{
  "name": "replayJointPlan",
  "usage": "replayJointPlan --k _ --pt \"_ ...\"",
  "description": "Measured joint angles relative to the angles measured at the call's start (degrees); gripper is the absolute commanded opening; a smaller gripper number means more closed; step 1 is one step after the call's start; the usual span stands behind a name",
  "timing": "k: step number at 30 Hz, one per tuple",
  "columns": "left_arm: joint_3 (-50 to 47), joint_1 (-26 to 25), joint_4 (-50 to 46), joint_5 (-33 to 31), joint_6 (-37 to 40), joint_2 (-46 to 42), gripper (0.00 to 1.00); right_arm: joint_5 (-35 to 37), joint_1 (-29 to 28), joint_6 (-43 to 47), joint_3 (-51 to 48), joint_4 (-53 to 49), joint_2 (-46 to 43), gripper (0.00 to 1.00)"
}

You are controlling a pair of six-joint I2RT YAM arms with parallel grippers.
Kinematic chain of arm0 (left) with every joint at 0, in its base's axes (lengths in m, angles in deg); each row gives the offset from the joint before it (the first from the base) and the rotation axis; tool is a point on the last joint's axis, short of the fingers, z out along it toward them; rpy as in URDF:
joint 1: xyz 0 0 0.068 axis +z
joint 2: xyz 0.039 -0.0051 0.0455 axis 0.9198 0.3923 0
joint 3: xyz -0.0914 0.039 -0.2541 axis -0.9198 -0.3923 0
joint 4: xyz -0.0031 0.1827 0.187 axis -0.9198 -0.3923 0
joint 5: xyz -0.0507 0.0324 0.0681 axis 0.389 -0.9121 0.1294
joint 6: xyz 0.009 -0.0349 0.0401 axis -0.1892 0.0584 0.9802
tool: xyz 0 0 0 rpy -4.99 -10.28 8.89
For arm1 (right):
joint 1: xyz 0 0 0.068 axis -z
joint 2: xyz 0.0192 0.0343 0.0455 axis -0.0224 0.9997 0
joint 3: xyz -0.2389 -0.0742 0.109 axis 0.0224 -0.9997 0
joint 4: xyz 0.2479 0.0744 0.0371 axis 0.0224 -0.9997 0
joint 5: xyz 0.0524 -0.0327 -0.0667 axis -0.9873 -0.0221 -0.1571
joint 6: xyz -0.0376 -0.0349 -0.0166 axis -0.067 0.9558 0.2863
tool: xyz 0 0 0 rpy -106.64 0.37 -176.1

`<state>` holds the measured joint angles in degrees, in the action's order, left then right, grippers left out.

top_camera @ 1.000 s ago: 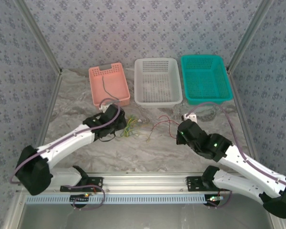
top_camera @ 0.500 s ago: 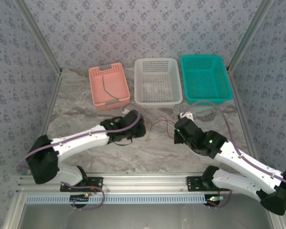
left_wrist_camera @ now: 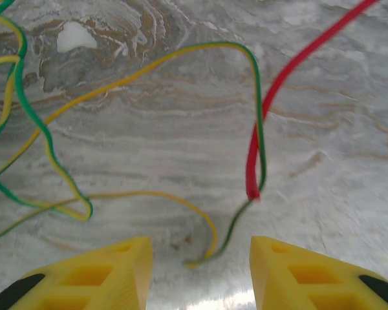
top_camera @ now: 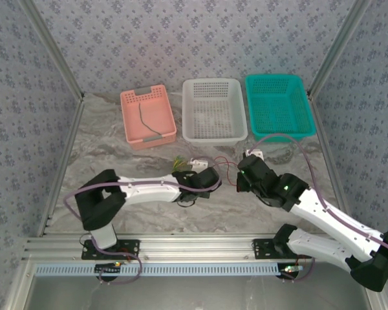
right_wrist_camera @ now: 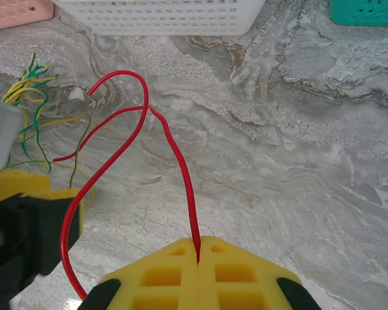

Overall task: Untangle the cables
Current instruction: Untie the cable, then straighten the cable.

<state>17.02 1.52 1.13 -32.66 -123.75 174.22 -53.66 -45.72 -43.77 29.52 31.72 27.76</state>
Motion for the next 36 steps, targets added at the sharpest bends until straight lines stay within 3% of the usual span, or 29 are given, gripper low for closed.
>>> replayJointPlan --k 2,3,4,8,12,19,23,27,28,31,33,36 --pt "0.39 0.02 0.20 -1.62 0.63 1.53 0.28 -0.28 0.02 0.00 0.00 -0.24 0.00 0.00" --pt "0.39 0.00 0.20 -2.38 0.94 2.01 0.10 -0.46 0.02 0.00 0.00 -0.31 0.00 0.00" --pt "0.39 0.00 0.22 -3.17 0.81 2.27 0.00 -0.50 0.02 -0.02 0.00 -0.33 0.00 0.00" --pt "0.31 0.02 -0.11 -6.56 0.87 1.31 0.00 -0.90 0.50 -0.20 -0.07 -0.66 0.00 0.00" --pt "-2.67 0.76 0.17 -6.62 0.76 -7.28 0.00 -0.96 2.54 -0.63 -1.84 -0.70 0.02 0.00" --pt "-13.68 11.93 6.58 3.52 -0.13 -25.79 0.00 -0.52 7.37 -2.56 -4.83 -2.08 1.73 0.00" --pt "-18.29 16.61 8.17 9.46 -1.09 -27.43 0.00 0.22 8.17 -2.75 -5.46 -2.12 1.09 0.00" --pt "-19.39 17.88 9.97 13.81 -2.08 -24.92 0.00 1.57 6.54 -2.75 -5.31 -1.99 -0.96 0.00" --pt "-19.39 17.88 10.67 14.64 -2.29 -24.06 0.03 1.99 6.25 -2.69 -5.22 -1.95 -1.11 0.00" --pt "-18.88 17.68 11.10 16.98 -3.17 -21.27 0.38 2.62 5.18 -1.55 -5.22 -1.66 -2.08 0.00" --pt "-17.88 17.16 10.32 17.29 -3.74 -20.31 0.53 2.80 3.78 -0.22 -5.22 -0.90 -3.69 0.00" --pt "-14.78 14.99 7.39 16.41 -5.03 -21.05 0.57 3.96 1.27 1.88 -5.20 0.33 -5.75 0.00"
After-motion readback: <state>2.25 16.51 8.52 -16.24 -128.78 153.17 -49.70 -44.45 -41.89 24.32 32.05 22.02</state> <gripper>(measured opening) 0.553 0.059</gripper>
